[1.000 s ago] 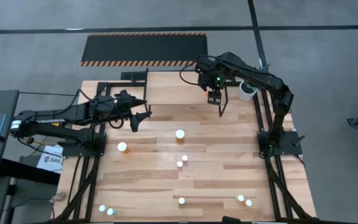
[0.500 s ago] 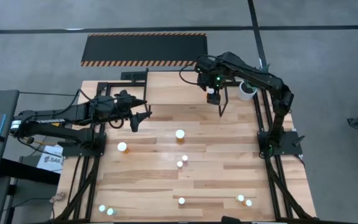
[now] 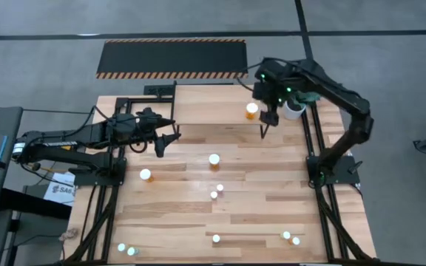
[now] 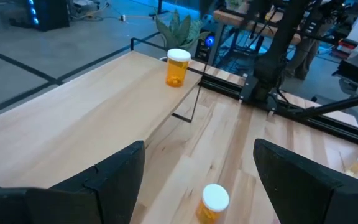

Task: Pick and place medicine bottles onto shelf by color
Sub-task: Put the right large orange pill bottle on the shelf

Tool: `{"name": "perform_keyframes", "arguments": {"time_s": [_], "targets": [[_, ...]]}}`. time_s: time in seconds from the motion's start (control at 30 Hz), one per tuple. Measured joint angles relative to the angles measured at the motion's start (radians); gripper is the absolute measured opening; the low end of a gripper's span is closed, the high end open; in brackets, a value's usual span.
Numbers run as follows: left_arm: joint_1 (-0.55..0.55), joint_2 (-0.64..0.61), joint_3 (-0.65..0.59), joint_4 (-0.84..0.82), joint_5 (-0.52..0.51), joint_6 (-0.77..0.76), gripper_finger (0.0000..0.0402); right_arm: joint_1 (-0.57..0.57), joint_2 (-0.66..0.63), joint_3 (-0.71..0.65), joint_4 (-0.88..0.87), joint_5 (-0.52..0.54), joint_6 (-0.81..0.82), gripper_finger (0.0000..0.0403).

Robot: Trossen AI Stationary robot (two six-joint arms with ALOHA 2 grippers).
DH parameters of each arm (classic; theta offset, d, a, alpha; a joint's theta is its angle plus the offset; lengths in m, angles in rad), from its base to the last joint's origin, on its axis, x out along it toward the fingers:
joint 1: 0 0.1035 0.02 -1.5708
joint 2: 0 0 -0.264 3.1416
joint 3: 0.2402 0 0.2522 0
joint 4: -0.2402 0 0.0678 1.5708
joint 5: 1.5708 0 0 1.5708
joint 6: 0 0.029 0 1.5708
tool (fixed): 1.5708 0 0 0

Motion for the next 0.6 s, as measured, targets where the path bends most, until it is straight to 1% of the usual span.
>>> {"name": "perform_keyframes", "arguments": {"time_s": [0.07,0.13,0.23,0.33,0.37,0.4,0.5,0.6], "targets": [[0.0,0.0,0.0,-0.015,0.0,0.0,0.0288,0.026,-0.067,-0.097,0.106,-0.078,0.006,0.0333],[0.0,0.0,0.0,-0.021,0.001,0.0,0.0288,0.055,-0.144,-0.211,0.201,-0.107,0.02,0.0281],[0.0,0.0,0.0,-0.022,0.017,-0.004,0.0288,0.099,-0.251,-0.391,0.406,-0.121,0.079,0.018],[0.0,0.0,0.0,-0.022,0.025,-0.004,0.0288,0.116,-0.323,-0.557,0.637,-0.124,0.117,0.0055],[0.0,0.0,0.0,-0.023,0.025,-0.004,0.0288,0.113,-0.333,-0.601,0.71,-0.124,0.132,0.0029],[0.0,0.0,0.0,-0.023,0.025,-0.003,0.0288,0.107,-0.336,-0.638,0.773,-0.124,0.158,0.0019],[0.0,0.0,0.0,-0.023,0.025,0.0,0.0288,0.079,-0.32,-0.716,0.883,-0.121,0.233,0.0018],[0.0,0.0,0.0,-0.023,0.024,0.015,0.0288,0.055,-0.277,-0.736,0.901,-0.109,0.231,0.0006]]}}
